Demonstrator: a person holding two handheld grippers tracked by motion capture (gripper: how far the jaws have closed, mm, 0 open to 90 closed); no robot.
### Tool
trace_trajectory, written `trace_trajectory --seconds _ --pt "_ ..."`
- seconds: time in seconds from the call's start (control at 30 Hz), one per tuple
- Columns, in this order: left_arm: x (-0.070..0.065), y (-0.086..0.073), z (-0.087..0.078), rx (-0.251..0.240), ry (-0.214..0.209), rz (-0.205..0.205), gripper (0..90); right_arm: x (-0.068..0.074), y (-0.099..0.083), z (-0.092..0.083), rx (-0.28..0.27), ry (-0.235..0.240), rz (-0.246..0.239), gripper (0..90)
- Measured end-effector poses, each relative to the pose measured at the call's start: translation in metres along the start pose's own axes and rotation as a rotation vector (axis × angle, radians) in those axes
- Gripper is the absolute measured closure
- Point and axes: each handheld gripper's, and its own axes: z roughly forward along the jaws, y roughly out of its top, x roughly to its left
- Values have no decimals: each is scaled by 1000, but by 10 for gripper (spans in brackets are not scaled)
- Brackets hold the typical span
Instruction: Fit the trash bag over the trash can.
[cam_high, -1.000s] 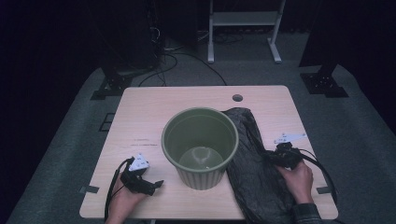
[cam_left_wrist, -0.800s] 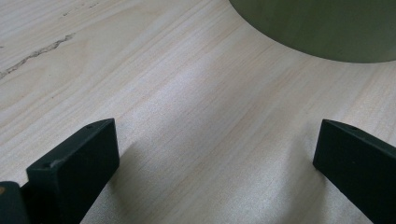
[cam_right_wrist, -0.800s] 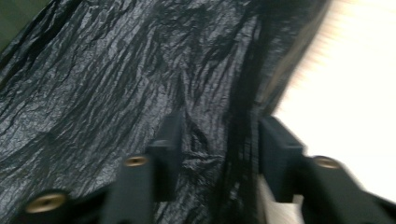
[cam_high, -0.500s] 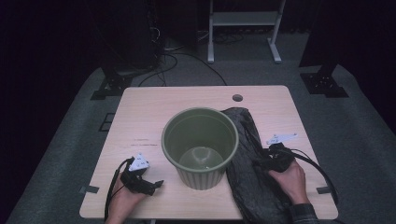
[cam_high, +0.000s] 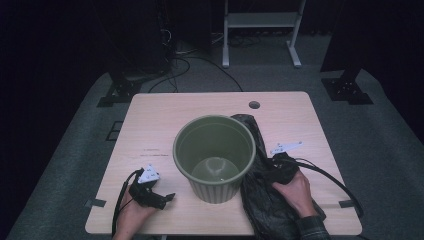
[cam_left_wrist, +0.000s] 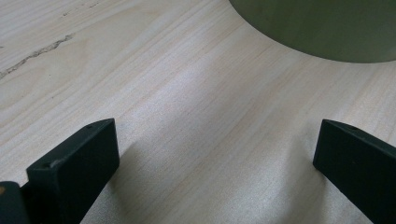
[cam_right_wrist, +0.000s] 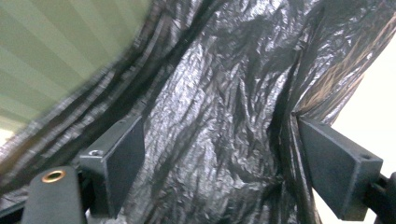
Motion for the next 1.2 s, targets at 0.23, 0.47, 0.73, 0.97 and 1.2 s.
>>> trace_trajectory --seconds 0.23,0.47,0.73,0.97,1.2 --pt "0 0 0 0 0 0 0 11 6 10 1 4 -19 160" --pt "0 0 0 0 0 0 0 23 13 20 17 -1 -59 136" --pt "0 0 0 0 0 0 0 31 9 25 25 -53 -126 138" --pt "0 0 0 0 0 0 0 35 6 24 17 -116 -164 271" --pt "0 0 0 0 1 0 0 38 6 19 16 -90 -185 613"
